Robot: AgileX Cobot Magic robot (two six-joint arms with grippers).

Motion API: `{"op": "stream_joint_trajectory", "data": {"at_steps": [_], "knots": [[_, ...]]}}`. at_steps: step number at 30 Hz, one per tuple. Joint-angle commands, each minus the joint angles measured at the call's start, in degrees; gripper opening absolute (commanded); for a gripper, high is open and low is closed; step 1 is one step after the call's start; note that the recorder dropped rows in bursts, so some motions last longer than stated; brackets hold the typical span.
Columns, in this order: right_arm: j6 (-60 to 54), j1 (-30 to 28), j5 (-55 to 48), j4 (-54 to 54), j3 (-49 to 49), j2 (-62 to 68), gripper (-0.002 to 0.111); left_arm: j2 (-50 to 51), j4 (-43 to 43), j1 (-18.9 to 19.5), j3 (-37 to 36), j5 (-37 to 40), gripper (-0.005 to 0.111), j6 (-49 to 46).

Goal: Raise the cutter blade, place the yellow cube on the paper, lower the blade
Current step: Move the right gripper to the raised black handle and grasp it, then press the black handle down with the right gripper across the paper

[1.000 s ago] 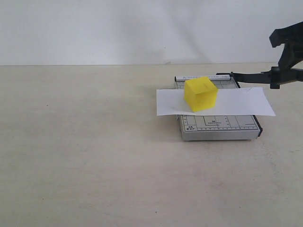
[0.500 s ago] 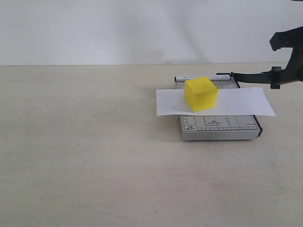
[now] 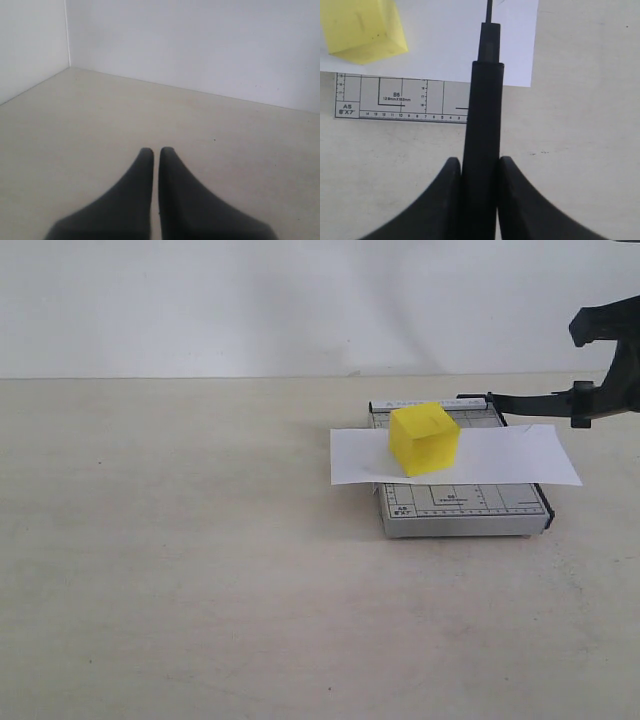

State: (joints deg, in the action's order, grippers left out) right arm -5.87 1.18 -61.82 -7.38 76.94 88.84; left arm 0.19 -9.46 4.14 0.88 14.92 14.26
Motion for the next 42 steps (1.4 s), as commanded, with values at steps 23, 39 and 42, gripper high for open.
{"op": "stream_joint_trajectory", "data": {"at_steps": [23,39,42], "knots": [[-16.3,-0.1,21.0,-18.1,-34.6,-0.1,0.0,-0.2,0.5,0.2,-0.3,-0.8,0.004,0.6],[-19.1,-0.1,25.0,-20.6,-35.3,-0.1,0.0,-0.2,0.5,0.2,-0.3,-0.8,0.004,0.6],[-19.1,-0.1,26.4,-20.6,-35.3,-0.1,0.0,-0.2,0.5,0.2,-0.3,-0.8,0.004,0.6]]}}
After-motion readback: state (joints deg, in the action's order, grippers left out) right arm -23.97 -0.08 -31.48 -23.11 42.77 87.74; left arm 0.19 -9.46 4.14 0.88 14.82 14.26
